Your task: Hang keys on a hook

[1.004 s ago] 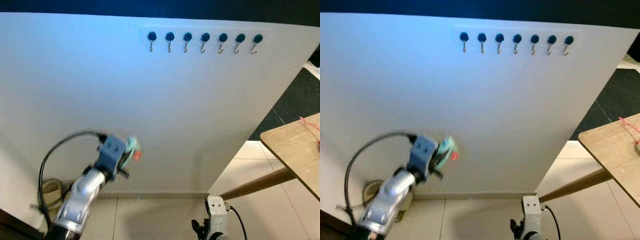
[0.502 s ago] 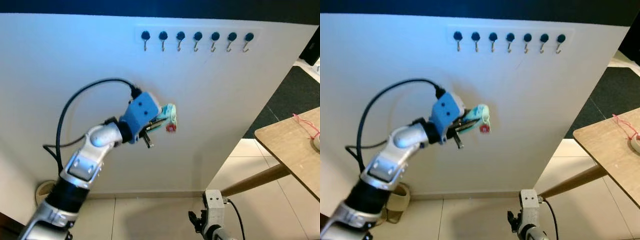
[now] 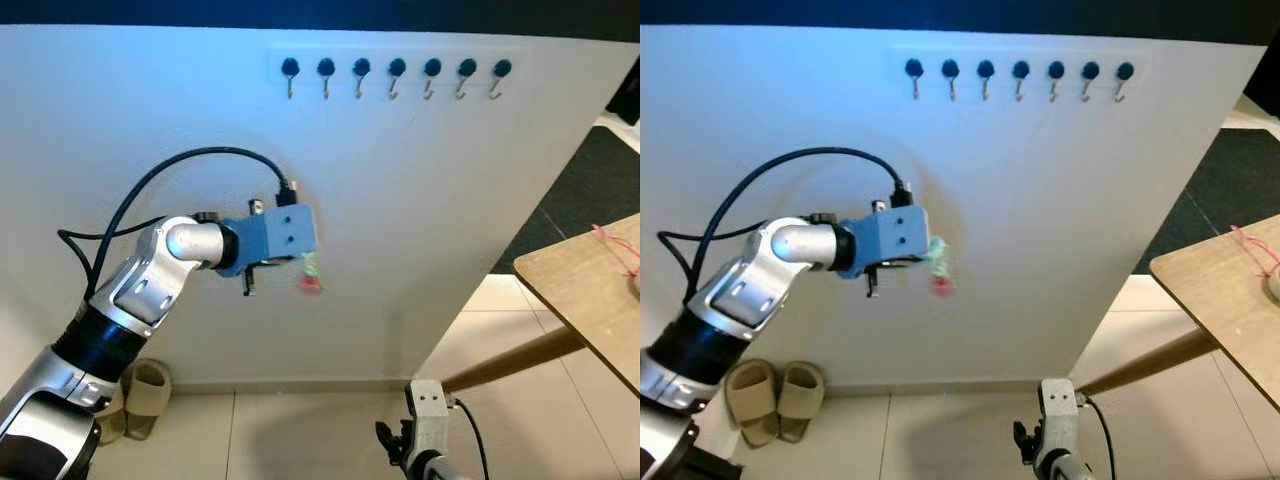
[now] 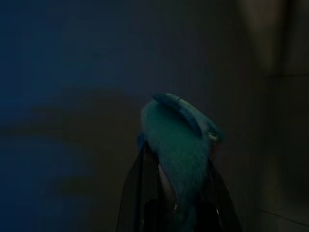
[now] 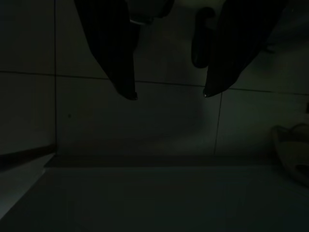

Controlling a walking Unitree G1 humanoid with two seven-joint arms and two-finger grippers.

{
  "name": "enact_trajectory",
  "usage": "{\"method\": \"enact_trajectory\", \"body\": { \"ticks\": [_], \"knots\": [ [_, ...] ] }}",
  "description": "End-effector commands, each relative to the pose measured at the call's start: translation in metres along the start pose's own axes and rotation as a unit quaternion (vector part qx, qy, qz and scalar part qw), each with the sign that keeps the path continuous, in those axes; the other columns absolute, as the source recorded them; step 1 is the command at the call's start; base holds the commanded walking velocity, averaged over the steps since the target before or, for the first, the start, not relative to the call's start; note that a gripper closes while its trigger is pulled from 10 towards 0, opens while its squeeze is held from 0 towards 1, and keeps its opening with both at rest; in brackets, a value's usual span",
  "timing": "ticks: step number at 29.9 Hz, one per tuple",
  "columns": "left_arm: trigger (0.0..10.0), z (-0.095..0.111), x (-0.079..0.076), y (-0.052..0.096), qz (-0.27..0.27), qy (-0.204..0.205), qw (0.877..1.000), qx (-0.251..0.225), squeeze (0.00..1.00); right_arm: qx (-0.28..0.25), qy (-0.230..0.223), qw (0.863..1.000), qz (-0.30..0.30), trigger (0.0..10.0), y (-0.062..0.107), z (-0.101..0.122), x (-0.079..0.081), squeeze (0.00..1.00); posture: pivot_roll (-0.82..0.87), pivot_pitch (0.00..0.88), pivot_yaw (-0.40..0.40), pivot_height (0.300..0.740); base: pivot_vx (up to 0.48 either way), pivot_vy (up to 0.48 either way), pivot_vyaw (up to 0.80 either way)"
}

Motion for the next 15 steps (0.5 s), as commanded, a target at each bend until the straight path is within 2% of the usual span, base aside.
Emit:
{"method": "enact_trajectory", "body": {
  "ticks": [1,2,3,4,5,6,7,10,12,15],
  "knots": [
    [10.0,0.005,0.005,0.0,-0.004,-0.025,1.0,0.0,0.0,0.005,-0.009,1.0,-0.006,10.0,0.003,-0.007,-0.003,0.0,0.08,0.086,-0.023,0.74,0.0,0.0,0.0],
    [10.0,0.003,0.003,0.002,-0.022,-0.034,0.999,0.011,0.0,0.005,-0.009,1.0,-0.005,10.0,0.003,-0.007,-0.002,0.0,0.08,0.086,-0.023,0.74,0.0,0.0,0.0],
    [10.0,-0.008,-0.007,0.007,-0.079,-0.065,0.994,0.048,0.0,0.006,-0.008,1.0,-0.005,10.0,0.003,-0.007,-0.002,0.0,0.08,0.083,-0.021,0.74,0.0,0.0,0.0],
    [10.0,-0.008,-0.007,0.007,-0.079,-0.065,0.994,0.048,0.0,0.006,-0.008,1.0,-0.005,10.0,0.003,-0.007,-0.002,0.0,0.08,0.083,-0.021,0.74,0.0,0.0,0.0],
    [10.0,-0.023,-0.02,0.016,-0.138,-0.08,0.982,0.096,0.0,0.007,-0.008,1.0,-0.005,10.0,0.003,-0.006,-0.002,0.0,0.07,0.082,-0.019,0.74,0.0,0.0,0.0],
    [10.0,-0.033,-0.028,0.023,-0.175,-0.088,0.972,0.128,0.0,0.008,-0.007,1.0,-0.005,10.0,0.002,-0.007,-0.002,0.0,0.07,0.08,-0.017,0.74,0.0,0.0,0.0],
    [10.0,-0.045,-0.04,0.032,-0.224,-0.075,0.958,0.16,0.0,0.007,-0.008,1.0,-0.005,10.0,0.002,-0.006,-0.002,0.0,0.07,0.076,-0.02,0.74,0.0,0.0,0.0],
    [10.0,-0.051,-0.048,0.035,-0.242,-0.056,0.953,0.175,0.0,0.007,-0.007,1.0,-0.004,10.0,0.002,-0.005,-0.002,0.0,0.07,0.075,-0.02,0.74,0.0,0.0,0.0],
    [10.0,-0.06,-0.061,0.041,-0.276,-0.041,0.941,0.192,0.0,0.009,-0.001,1.0,-0.001,10.0,0.002,-0.005,-0.001,0.0,0.07,0.069,-0.021,0.74,0.0,0.0,0.0],
    [10.0,-0.063,-0.07,0.043,-0.291,-0.027,0.936,0.195,0.0,0.004,0.013,1.0,0.01,10.0,0.001,-0.003,0.002,0.0,0.07,0.068,-0.023,0.74,0.0,0.0,0.0]
  ]
}}
Point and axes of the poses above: a point about 5 cm out from each wrist's last joint towards the gripper, its own y axis pointing back from the gripper into the wrist, its own z axis along the axis of the wrist's last joint, x = y × z, the point moved 2 cm from there along -y, pointing out of the wrist towards the gripper, and after that the axes turned 8 degrees about -y, right-handed, at the moved point
